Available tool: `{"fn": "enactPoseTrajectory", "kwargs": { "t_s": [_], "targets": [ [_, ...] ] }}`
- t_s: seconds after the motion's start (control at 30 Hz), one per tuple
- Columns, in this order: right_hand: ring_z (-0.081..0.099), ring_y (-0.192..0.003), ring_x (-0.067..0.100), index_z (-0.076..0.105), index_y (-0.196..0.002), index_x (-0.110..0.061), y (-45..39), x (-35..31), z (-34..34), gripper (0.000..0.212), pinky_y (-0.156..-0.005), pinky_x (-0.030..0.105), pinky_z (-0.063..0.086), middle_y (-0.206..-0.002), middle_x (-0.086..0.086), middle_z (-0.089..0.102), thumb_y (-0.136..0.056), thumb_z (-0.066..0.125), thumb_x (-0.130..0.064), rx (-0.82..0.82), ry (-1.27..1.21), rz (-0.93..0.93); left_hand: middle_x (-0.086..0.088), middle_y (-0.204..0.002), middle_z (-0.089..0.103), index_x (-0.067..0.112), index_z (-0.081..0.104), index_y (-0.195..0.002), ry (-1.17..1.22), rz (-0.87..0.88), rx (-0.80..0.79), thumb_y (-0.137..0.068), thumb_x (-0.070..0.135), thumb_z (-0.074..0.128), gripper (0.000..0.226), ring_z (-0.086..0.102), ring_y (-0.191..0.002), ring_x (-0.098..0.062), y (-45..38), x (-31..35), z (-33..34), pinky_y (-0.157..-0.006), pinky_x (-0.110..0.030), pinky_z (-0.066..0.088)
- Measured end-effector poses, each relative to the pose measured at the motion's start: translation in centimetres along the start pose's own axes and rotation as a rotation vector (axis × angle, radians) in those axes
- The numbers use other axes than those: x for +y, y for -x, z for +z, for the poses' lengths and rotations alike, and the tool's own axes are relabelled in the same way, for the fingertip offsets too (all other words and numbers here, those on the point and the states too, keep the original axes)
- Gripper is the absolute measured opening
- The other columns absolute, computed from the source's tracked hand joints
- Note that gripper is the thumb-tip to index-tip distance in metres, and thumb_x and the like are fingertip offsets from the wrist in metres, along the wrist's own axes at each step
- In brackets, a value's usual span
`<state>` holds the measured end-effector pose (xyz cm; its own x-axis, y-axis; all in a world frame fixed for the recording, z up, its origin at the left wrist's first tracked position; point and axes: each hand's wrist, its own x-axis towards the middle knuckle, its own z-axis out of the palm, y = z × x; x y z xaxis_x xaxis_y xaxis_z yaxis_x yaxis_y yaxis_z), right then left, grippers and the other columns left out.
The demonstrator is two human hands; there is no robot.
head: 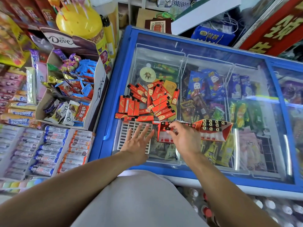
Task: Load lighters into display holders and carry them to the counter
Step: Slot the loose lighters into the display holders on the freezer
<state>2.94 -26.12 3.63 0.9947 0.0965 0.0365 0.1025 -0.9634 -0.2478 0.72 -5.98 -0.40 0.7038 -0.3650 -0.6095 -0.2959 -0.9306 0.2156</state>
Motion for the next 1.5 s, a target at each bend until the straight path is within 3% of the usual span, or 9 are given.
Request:
{"fn": "enactPoseTrajectory", "kwargs": {
  "t_s": [0.33, 0.5, 0.77, 0.93, 1.03, 1.17, 1.3, 1.4, 1.5],
  "targets": [
    [0.054, -0.053, 0.002, 0.077, -0.102, -0.031, 0.0, -0.4, 0.1, 0.019, -0.042, 0.013, 0.033, -0.085, -0.015, 0.066, -0.086, 0.075, -0.043, 0.085, -0.089, -0.152, 0.008, -0.155, -0.042, 0.027, -0.036, -0.149, 0.158, 0.003, 0.013, -0.082, 0.065, 0.064, 0.126, -0.044, -0.14, -0.021, -0.5, -0.2, 0.8, -0.117, -0.054, -0.022],
    [0.048, -0.057, -0.011, 0.068, -0.118, -0.025, -7.1, -0.3, -2.2, 0.021, -0.044, 0.008, 0.033, -0.106, -0.013, 0.07, -0.098, 0.062, -0.029, 0.022, -0.32, 0.085, 0.01, -0.151, -0.047, 0.028, -0.035, -0.149, 0.211, 0.041, -0.094, -0.077, 0.072, 0.066, 0.132, -0.048, -0.136, -0.019, -1.0, -0.8, -0.1, -0.115, -0.054, -0.025],
    [0.061, -0.107, 0.02, 0.044, -0.146, -0.013, -17.5, 2.1, 1.3, 0.058, -0.09, 0.03, 0.045, -0.141, 0.006, 0.055, -0.096, 0.065, -0.034, -0.294, -0.277, 0.47, 0.014, -0.151, -0.046, 0.032, -0.032, -0.15, 0.244, 0.067, -0.226, -0.079, 0.07, 0.067, 0.128, -0.05, -0.134, -0.016, -1.3, -1.5, -1.6, -0.117, -0.054, -0.023],
    [0.062, -0.115, 0.028, 0.06, -0.13, -0.017, -19.1, 3.8, 2.5, 0.041, -0.095, 0.035, 0.051, -0.132, 0.008, 0.063, -0.091, 0.07, -0.009, -0.279, -0.195, 0.46, 0.015, -0.149, -0.049, 0.033, -0.035, -0.148, 0.218, 0.08, -0.211, -0.08, 0.066, 0.067, 0.127, -0.051, -0.133, -0.016, -1.2, -1.7, -1.3, -0.116, -0.054, -0.025],
    [0.065, -0.104, 0.022, 0.066, -0.118, -0.023, -17.5, 4.0, 0.2, 0.029, -0.087, 0.035, 0.054, -0.119, 0.0, 0.066, -0.09, 0.073, -0.019, -0.2, -0.322, 0.434, 0.014, -0.148, -0.051, 0.033, -0.039, -0.146, 0.207, 0.077, -0.201, -0.079, 0.062, 0.069, 0.131, -0.053, -0.132, -0.016, -1.0, -1.5, -1.0, -0.115, -0.054, -0.027],
    [0.058, -0.08, -0.003, 0.064, -0.126, -0.029, -12.4, 1.9, -5.5, 0.032, -0.066, 0.013, 0.043, -0.104, -0.01, 0.061, -0.094, 0.069, -0.032, -0.048, -0.468, 0.286, 0.014, -0.146, -0.052, 0.032, -0.039, -0.146, 0.198, 0.073, -0.215, -0.079, 0.065, 0.069, 0.131, -0.055, -0.129, -0.015, -1.0, -1.5, -1.2, -0.114, -0.054, -0.027],
    [0.055, -0.081, -0.009, 0.063, -0.124, -0.029, -5.5, 0.2, -10.1, 0.028, -0.064, -0.003, 0.038, -0.11, -0.02, 0.054, -0.097, 0.061, -0.036, -0.321, -0.411, 0.092, 0.014, -0.145, -0.054, 0.032, -0.039, -0.146, 0.2, 0.065, -0.216, -0.079, 0.065, 0.07, 0.132, -0.055, -0.128, -0.015, -0.9, -1.3, -1.2, -0.114, -0.053, -0.028],
    [0.059, -0.086, -0.008, 0.066, -0.113, -0.031, -2.1, 0.3, -8.9, 0.02, -0.087, 0.02, 0.05, -0.117, -0.019, 0.064, -0.094, 0.067, -0.035, -0.47, -0.389, 0.069, 0.013, -0.145, -0.054, 0.032, -0.039, -0.145, 0.183, 0.053, -0.202, -0.079, 0.064, 0.071, 0.133, -0.054, -0.129, -0.016, -0.7, -1.0, -1.3, -0.113, -0.052, -0.029],
    [0.052, -0.085, -0.011, 0.072, -0.109, -0.032, -0.6, 1.0, -5.9, 0.019, -0.089, 0.027, 0.05, -0.106, -0.021, 0.062, -0.091, 0.071, -0.032, -0.364, -0.304, 0.046, 0.014, -0.146, -0.052, 0.032, -0.037, -0.147, 0.181, 0.047, -0.194, -0.078, 0.064, 0.072, 0.133, -0.052, -0.131, -0.016, -0.9, -1.0, -1.2, -0.11, -0.049, -0.031]
  ]
}}
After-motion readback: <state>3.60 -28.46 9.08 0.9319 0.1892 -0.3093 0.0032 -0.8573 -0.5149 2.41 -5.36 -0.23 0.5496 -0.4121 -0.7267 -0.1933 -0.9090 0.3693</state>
